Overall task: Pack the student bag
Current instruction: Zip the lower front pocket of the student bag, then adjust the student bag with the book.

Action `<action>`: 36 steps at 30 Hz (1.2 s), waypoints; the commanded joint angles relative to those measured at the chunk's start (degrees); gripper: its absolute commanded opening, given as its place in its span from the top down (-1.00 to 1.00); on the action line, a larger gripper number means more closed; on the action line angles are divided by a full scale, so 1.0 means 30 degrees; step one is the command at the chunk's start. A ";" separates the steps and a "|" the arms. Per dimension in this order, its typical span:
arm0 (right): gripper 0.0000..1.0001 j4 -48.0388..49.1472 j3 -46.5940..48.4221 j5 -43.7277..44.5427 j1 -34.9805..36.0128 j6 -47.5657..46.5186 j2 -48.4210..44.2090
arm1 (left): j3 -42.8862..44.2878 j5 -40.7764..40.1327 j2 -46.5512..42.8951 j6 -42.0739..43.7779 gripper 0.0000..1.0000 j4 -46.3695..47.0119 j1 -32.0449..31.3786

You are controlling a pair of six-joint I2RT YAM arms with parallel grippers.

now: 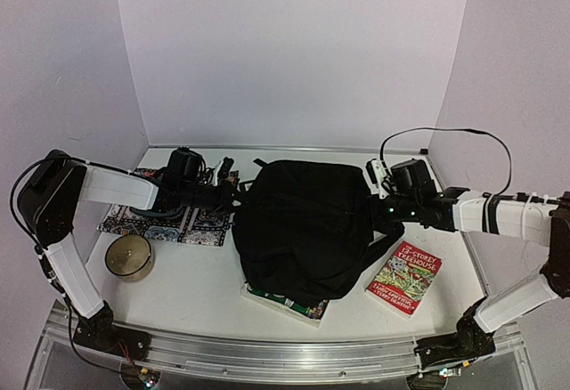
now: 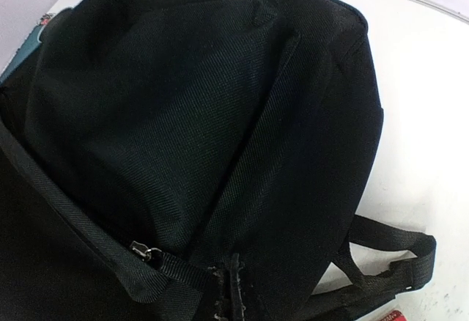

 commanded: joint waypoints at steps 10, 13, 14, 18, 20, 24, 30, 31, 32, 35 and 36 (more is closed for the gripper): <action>1.00 -0.1054 0.6254 0.0822 -0.1032 -0.1978 0.2756 | 0.1247 0.0758 -0.0974 -0.0303 1.00 0.0447 -0.0686; 1.00 -0.1601 0.8586 0.1371 -0.1329 -0.2734 0.4521 | 0.2044 0.0669 -0.1063 -0.0625 1.00 0.0499 -0.1296; 1.00 -0.1709 0.9198 0.1488 -0.1443 -0.2990 0.5010 | 0.2332 0.0549 -0.1088 -0.0814 1.00 0.0531 -0.1485; 0.86 -0.2720 1.1724 0.1278 -0.1601 -0.3896 0.6485 | 0.3526 -0.0506 -0.0861 -0.1717 1.00 0.0735 -0.2274; 0.51 -0.3554 1.2532 0.0539 -0.1559 -0.4058 0.6618 | 0.3934 -0.1209 -0.0444 -0.2074 0.93 0.0876 -0.2785; -0.02 -0.4412 1.1764 -0.0126 -0.0652 -0.3969 0.5188 | 0.4251 -0.1992 0.0576 -0.3036 0.87 0.1396 -0.3224; -0.62 -0.5579 0.9517 0.0522 0.2556 -0.3405 0.2509 | 0.4030 -0.3067 0.0967 -0.3257 0.82 0.1837 -0.3677; -0.69 -0.5740 0.9175 0.0735 0.3144 -0.3314 0.2227 | 0.3982 -0.3162 0.0969 -0.3258 0.81 0.1851 -0.3692; -0.78 -0.5869 0.8874 0.0912 0.3699 -0.3221 0.1943 | 0.3921 -0.3238 0.0960 -0.3251 0.80 0.1865 -0.3699; -0.95 -0.6049 0.7941 0.0733 0.5141 -0.2966 0.1346 | 0.3740 -0.3418 0.0970 -0.3117 0.79 0.1870 -0.3700; -0.96 -0.6181 0.7654 0.0710 0.5558 -0.2889 0.1292 | 0.3682 -0.3471 0.0933 -0.3074 0.78 0.1870 -0.3700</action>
